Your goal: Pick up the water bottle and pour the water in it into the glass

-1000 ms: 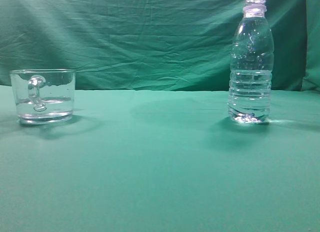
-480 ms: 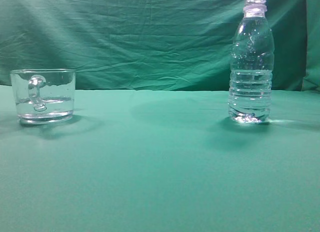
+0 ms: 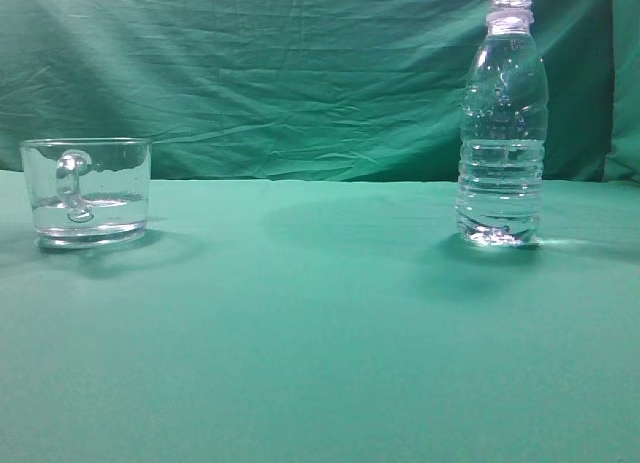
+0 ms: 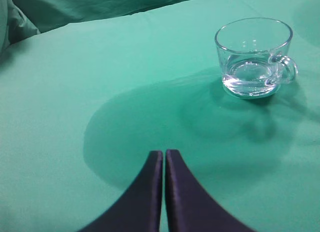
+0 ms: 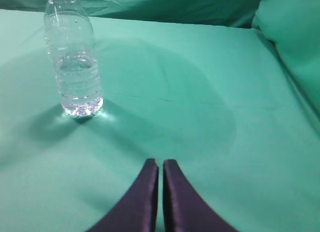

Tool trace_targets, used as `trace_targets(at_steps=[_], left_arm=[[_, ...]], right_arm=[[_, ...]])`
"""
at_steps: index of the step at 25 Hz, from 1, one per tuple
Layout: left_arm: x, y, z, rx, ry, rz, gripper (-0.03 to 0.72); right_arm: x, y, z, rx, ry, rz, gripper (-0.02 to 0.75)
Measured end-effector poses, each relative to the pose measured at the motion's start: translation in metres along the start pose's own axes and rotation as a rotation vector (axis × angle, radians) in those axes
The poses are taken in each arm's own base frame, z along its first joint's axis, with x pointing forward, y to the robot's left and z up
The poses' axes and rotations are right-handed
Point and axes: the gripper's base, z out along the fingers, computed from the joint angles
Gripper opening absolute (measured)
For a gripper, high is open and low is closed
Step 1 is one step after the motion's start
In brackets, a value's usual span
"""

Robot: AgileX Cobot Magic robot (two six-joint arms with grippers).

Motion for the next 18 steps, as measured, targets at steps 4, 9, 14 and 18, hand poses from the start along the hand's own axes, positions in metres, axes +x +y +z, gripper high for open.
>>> trace_targets(at_steps=[4,9,14,18], left_arm=[[0.0,0.0,0.0,0.0,0.0,0.0,0.0],[0.0,0.0,0.0,0.0,0.0,0.0,0.0],[0.0,0.0,0.0,0.0,0.0,0.0,0.0],[0.0,0.0,0.0,0.0,0.0,0.0,0.0]], right_arm=[[0.0002,0.0003,0.0003,-0.004,-0.004,-0.039,0.0],[0.0002,0.0003,0.0003,-0.004,-0.004,-0.045,0.0],[0.0001,-0.0016,0.0002,0.033,-0.006,-0.013,0.0],[-0.0001,-0.0023,0.0001,0.046,-0.007,0.002,0.0]])
